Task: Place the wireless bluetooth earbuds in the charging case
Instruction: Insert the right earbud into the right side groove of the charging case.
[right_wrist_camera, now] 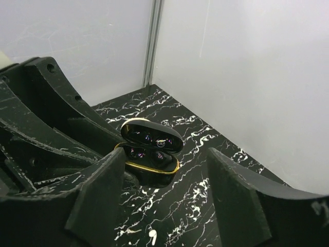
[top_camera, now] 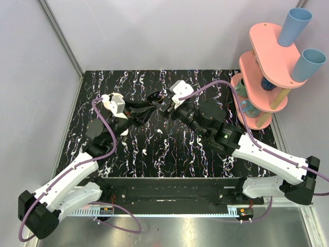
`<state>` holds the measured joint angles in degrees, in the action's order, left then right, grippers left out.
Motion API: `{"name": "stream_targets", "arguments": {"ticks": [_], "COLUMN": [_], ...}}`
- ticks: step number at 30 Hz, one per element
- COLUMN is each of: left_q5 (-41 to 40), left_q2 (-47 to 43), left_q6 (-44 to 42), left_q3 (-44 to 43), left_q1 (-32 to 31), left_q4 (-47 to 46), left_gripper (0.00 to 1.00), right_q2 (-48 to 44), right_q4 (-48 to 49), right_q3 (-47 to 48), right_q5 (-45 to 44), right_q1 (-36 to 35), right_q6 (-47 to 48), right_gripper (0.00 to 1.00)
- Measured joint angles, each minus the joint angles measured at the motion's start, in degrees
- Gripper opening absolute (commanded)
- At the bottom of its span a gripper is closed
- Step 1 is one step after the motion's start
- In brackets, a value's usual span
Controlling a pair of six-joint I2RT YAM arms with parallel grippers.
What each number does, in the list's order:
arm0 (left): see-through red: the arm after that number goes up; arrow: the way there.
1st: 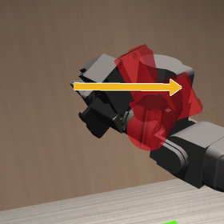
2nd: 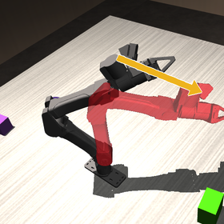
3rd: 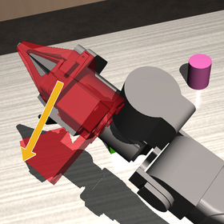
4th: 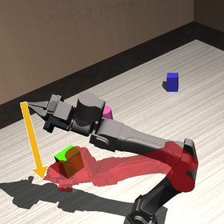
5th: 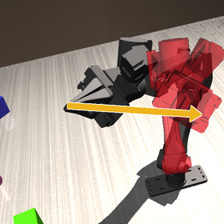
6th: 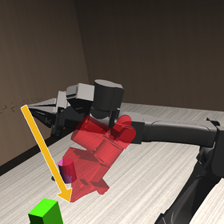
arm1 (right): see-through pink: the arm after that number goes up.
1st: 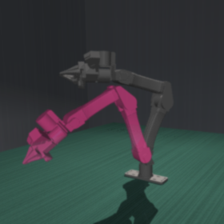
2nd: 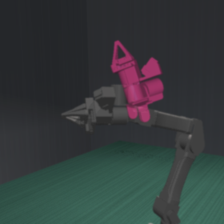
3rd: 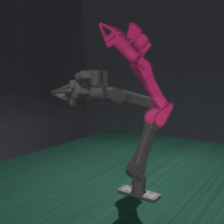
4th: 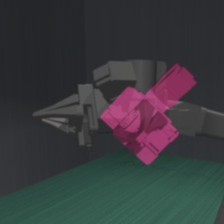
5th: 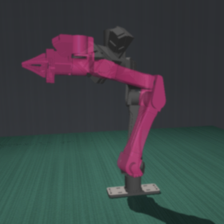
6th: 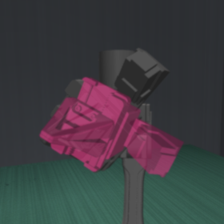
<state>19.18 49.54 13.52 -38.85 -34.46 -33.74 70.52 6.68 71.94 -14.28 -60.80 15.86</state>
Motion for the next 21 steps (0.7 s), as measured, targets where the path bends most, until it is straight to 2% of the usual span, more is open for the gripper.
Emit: {"name": "stream_targets", "arguments": {"ticks": [14, 16, 21], "left_q5": [-0.02, -0.04, -0.90], "left_q2": [0.02, 0.00, -0.94], "left_q6": [-0.02, -0.04, -1.36], "left_q3": [0.02, 0.11, 1.09], "left_q1": [0.00, 0.00, 0.00], "left_q4": [-0.52, -0.63, -0.09], "left_gripper": [0.00, 0.00, 0.00], "right_q2": [-4.28, -4.68, -4.85], "right_q4": [2.89, 3.37, 3.28], "right_q3": [0.11, 0.11, 0.52], "right_q5": [-0.74, -2.82, -14.40], "right_q1": [-0.02, -0.02, 1.38], "right_q6": [-4.13, -4.61, -7.41], "right_gripper": [0.82, 0.84, 0.86]}}
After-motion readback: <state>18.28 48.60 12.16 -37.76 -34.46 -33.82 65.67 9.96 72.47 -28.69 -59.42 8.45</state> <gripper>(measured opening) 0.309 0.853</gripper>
